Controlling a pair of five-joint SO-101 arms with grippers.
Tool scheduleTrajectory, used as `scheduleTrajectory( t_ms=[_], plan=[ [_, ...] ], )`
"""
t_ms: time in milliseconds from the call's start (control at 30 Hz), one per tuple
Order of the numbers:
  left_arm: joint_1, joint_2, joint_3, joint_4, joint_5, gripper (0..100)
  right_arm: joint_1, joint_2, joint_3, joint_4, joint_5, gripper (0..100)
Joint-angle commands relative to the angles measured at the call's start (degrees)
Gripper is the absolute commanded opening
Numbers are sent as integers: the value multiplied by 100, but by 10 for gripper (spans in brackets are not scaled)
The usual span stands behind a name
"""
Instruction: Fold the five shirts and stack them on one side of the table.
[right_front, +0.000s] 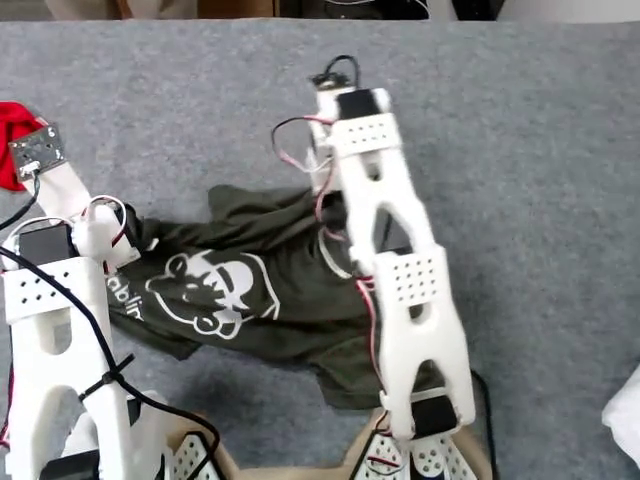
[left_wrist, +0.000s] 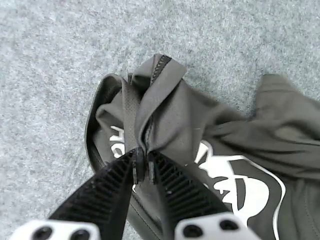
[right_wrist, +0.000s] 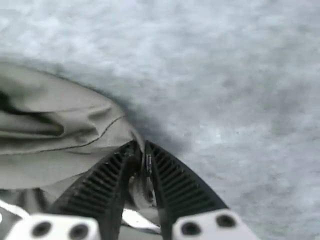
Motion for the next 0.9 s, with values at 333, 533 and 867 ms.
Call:
scheduleTrajectory(
  t_ms=[333,533,867],
  plan=[
    [-9,4,-26,9,9,18,-242,-1182,796,132,949,193],
    [-9,4,-26,9,-114,18,-734,-2246,796,-141,958,204],
    [-9,4,-26,9,-141,18,-1376,-1024,787,-1987,897,186]
  ],
)
